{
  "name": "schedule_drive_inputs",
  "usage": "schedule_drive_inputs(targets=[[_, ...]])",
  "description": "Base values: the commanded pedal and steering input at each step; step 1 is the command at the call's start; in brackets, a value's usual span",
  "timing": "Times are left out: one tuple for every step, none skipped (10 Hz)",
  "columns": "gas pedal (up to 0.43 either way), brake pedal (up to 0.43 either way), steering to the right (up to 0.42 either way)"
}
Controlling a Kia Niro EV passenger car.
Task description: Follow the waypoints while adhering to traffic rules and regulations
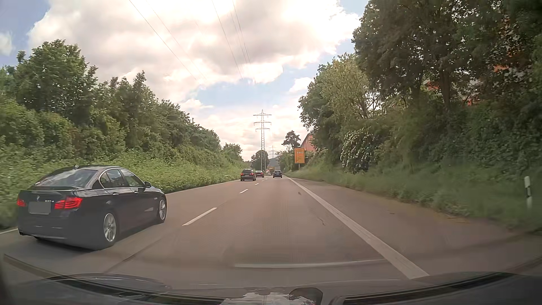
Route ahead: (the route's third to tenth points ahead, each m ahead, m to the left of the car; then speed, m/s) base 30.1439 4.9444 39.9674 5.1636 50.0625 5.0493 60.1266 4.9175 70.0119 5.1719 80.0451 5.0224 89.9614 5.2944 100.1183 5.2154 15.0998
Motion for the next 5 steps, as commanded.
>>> schedule_drive_inputs(targets=[[0.087, 0.0, -0.001], [0.087, 0.0, 0.0], [0.087, 0.0, -0.001], [0.087, 0.0, -0.001], [0.087, 0.0, 0.0]])
